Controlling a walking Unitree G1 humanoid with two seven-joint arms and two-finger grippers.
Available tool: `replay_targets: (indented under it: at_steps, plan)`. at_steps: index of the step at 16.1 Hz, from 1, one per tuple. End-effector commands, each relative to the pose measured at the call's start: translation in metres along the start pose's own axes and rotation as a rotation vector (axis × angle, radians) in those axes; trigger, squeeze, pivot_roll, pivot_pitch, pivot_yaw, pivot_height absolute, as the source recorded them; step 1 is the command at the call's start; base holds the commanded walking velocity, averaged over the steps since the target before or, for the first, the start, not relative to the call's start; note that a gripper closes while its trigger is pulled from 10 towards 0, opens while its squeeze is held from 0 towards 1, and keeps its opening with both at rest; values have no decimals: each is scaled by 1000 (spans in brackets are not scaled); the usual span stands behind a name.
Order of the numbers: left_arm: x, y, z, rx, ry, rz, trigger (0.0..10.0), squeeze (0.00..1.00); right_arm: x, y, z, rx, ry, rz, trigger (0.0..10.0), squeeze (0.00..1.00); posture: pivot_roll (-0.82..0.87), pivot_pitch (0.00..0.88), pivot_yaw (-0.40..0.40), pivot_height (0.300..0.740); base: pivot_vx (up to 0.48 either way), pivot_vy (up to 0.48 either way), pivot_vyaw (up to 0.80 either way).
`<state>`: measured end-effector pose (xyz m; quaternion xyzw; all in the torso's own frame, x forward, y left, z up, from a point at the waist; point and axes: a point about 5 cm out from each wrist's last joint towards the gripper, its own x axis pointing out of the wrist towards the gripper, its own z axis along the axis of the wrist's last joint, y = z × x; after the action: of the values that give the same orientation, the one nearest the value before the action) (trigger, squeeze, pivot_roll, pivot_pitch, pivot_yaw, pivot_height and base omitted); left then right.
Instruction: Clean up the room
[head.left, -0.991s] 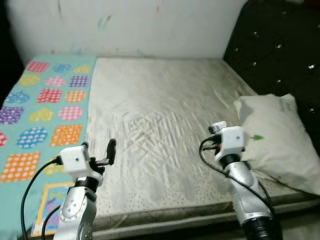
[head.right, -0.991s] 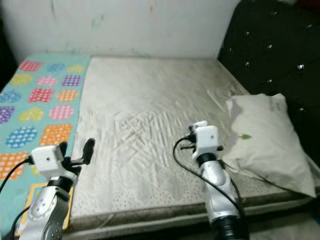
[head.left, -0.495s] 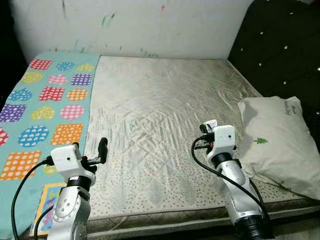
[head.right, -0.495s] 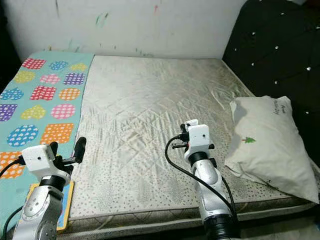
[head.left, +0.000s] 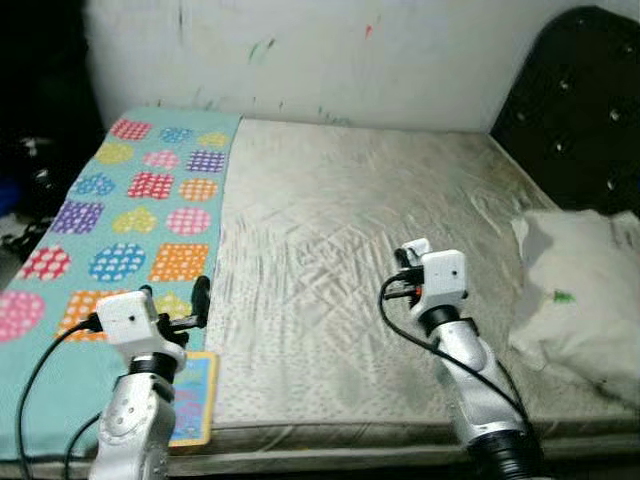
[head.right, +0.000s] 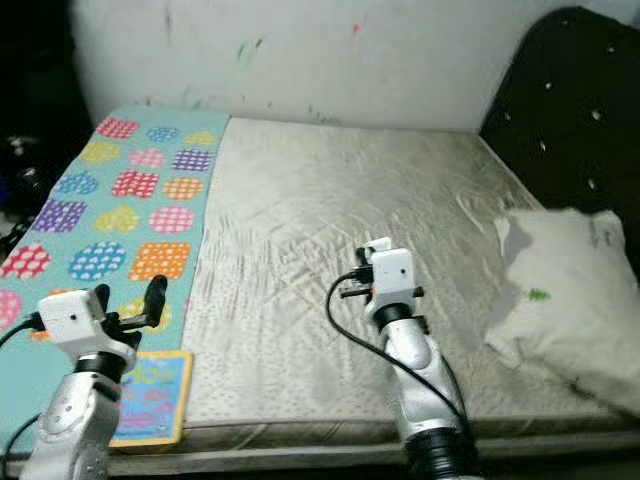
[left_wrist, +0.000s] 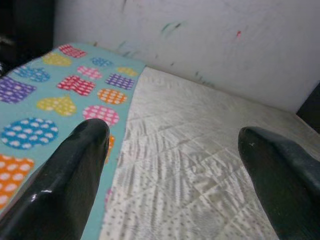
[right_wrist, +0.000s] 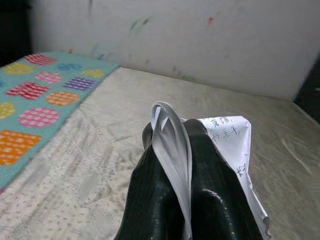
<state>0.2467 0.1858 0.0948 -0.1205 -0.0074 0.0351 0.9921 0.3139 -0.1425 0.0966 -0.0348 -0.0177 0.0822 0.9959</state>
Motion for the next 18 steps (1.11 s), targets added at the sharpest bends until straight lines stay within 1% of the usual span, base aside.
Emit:
replay_targets:
  at_steps: [1,18]
  plan:
    - [0,-4,-1,2,10,-19,10000,0,1,-4,3,-8,-14,-11,10000,0,6,0,-83,740,0,416,0]
    - [1,-2,-1,4,9,-12,10000,0,3,1,1,-10,1,27,10000,0,11,0,-88,740,0,424,0]
